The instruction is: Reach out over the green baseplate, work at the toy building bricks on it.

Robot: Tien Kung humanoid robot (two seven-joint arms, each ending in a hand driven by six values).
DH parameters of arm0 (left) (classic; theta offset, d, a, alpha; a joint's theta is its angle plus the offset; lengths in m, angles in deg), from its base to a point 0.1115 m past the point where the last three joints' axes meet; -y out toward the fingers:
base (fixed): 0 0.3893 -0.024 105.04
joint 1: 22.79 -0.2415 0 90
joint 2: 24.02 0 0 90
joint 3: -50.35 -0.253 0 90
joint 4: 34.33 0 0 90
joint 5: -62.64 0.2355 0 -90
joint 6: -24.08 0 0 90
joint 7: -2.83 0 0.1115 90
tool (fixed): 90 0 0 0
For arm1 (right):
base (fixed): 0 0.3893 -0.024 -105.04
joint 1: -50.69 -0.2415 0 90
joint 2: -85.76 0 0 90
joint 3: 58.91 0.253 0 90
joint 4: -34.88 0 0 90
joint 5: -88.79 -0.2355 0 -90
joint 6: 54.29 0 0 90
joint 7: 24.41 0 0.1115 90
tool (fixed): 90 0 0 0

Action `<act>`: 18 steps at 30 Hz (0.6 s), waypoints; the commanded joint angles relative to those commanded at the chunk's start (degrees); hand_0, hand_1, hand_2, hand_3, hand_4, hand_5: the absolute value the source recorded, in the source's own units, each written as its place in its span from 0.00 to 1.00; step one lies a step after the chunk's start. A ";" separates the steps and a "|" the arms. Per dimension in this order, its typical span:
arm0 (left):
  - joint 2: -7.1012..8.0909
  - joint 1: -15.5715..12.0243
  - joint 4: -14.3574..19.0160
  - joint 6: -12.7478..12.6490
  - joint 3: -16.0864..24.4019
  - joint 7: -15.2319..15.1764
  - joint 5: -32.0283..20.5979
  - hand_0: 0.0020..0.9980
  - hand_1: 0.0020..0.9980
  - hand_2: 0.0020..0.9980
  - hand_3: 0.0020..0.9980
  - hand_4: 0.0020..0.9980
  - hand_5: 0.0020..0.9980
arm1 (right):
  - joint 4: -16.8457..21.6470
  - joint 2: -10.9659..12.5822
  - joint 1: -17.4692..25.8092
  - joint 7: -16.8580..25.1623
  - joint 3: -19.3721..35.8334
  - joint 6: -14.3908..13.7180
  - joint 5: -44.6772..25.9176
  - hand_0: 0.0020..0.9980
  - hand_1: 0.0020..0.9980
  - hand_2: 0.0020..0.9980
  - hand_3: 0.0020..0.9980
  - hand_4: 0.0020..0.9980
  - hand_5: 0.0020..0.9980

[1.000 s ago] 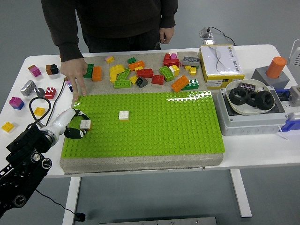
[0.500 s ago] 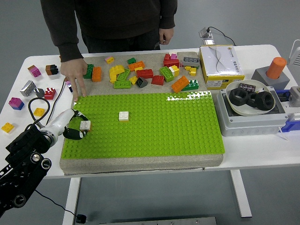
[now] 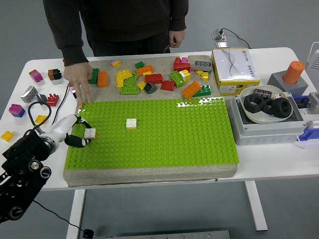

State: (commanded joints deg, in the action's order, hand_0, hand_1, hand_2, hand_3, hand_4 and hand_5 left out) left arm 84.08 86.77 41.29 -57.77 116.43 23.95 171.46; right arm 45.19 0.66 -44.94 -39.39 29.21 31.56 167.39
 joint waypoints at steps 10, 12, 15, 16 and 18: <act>-0.35 0.32 4.50 0.46 0.67 0.75 -1.23 0.99 0.89 0.84 0.46 0.79 0.00 | 0.00 0.07 0.08 0.07 0.29 -0.14 0.06 0.57 0.59 0.63 0.64 0.62 0.81; -1.68 -0.15 3.18 0.25 0.33 0.48 -0.89 0.99 0.89 0.84 0.46 0.79 0.00 | 0.00 0.04 0.10 0.08 0.26 -0.14 0.00 0.57 0.59 0.63 0.64 0.62 0.81; -2.72 -0.56 2.11 0.04 0.25 0.22 -0.48 0.99 0.89 0.84 0.46 0.79 0.00 | 0.00 0.01 0.11 0.07 0.26 -0.11 0.05 0.57 0.59 0.63 0.64 0.62 0.81; -2.94 -0.66 1.94 0.00 0.30 0.15 -0.40 0.98 0.88 0.84 0.46 0.77 0.00 | 0.00 0.01 0.13 0.07 0.22 -0.10 -0.01 0.57 0.59 0.63 0.64 0.62 0.81; -3.04 -0.69 1.86 0.00 0.39 0.10 -0.38 0.98 0.88 0.84 0.46 0.77 0.00 | 0.00 0.02 0.13 0.08 0.19 -0.09 -0.08 0.57 0.59 0.63 0.64 0.62 0.81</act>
State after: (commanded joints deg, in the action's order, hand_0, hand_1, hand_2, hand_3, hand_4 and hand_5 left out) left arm 81.04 86.08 43.14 -57.77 116.82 24.05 171.08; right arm 45.19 0.67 -44.81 -39.31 29.40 31.47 167.31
